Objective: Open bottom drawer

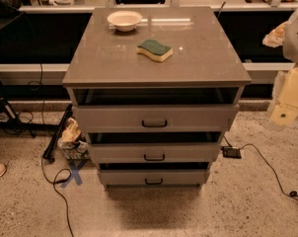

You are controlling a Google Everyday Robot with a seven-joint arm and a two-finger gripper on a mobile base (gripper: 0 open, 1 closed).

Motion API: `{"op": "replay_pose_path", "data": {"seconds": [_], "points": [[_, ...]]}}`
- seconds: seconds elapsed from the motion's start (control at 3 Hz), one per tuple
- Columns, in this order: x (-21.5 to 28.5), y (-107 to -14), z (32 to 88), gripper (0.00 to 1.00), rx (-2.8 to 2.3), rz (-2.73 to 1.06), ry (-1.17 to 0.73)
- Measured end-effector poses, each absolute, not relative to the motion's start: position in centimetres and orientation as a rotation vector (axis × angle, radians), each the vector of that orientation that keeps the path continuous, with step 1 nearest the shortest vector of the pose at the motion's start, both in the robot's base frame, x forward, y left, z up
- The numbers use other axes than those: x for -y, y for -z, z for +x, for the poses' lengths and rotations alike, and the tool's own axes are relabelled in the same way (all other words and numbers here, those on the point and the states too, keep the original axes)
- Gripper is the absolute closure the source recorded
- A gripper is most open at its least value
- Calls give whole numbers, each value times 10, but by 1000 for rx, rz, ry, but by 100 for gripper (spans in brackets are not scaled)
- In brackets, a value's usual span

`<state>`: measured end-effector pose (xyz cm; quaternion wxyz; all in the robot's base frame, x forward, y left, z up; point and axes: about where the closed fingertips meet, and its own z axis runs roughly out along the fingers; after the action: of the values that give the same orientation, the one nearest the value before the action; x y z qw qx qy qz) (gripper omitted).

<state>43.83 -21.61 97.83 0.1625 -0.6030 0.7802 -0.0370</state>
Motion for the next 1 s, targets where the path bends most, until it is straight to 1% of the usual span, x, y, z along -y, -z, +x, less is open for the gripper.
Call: {"op": "replay_pose_path", "data": {"seconds": [0.67,1.0], "points": [[218,-976,439,0,-2207,-1717,77],[217,-926,441,0,-2170,-1734,-73]]}}
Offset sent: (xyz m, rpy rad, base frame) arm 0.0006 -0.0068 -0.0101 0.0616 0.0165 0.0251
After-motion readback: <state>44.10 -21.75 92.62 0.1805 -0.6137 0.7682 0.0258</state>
